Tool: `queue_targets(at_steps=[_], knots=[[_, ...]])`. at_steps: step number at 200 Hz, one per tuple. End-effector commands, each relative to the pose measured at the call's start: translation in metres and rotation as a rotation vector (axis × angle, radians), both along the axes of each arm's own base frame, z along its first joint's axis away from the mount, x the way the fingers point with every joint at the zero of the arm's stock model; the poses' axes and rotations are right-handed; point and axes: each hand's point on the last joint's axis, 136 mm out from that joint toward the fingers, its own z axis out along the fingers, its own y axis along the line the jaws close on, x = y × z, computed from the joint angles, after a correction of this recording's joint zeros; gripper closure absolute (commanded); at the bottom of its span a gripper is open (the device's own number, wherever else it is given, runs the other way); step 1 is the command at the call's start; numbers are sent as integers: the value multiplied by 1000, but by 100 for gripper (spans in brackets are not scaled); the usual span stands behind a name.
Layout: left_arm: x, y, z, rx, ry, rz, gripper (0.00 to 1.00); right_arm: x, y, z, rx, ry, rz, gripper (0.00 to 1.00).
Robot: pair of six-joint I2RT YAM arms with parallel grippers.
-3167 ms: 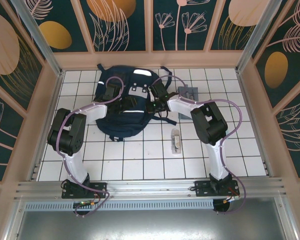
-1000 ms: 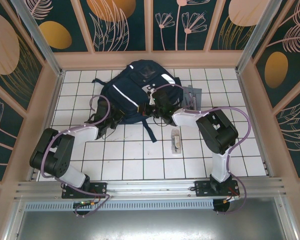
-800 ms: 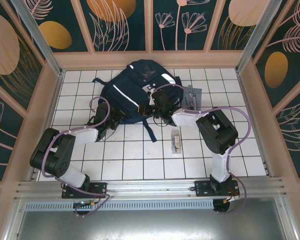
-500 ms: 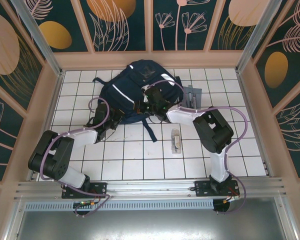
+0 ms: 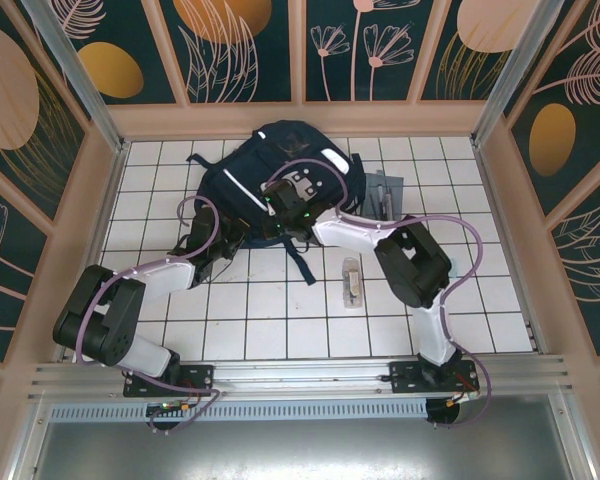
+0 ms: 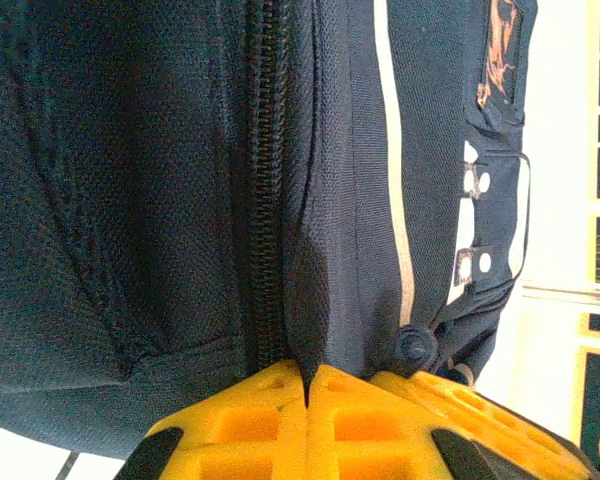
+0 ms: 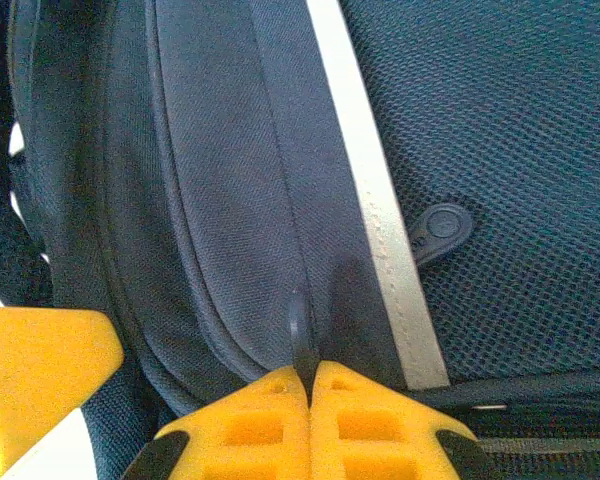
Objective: Pack books, pencil case, and school supplies into a backpack
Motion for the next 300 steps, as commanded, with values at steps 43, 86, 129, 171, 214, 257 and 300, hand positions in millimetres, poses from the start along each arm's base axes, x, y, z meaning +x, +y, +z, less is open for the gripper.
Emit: queue_targets(at_steps=[43,86,129,171,214,257,300], knots=[[-9,-21,48,-16,-108,-102,48,-34,45,46,99,-46,173,55],[-14,-2,67,148,-136,-107,43,-22,-7,73,165,-16,31,53],[-4,-29,87,184,-157,-269,43,11,-95,44,216,108,-236,53],[10,-66,63,168,-86,-425,46,33,-133,15,286,171,-333,53],[3,-50,11,328,36,-460,44,61,-142,-10,325,203,-372,53],[-10,-39,-32,411,155,-495,42,65,-138,-37,314,257,-382,53],[-17,-33,-57,441,199,-507,41,63,-134,-49,314,286,-379,53]])
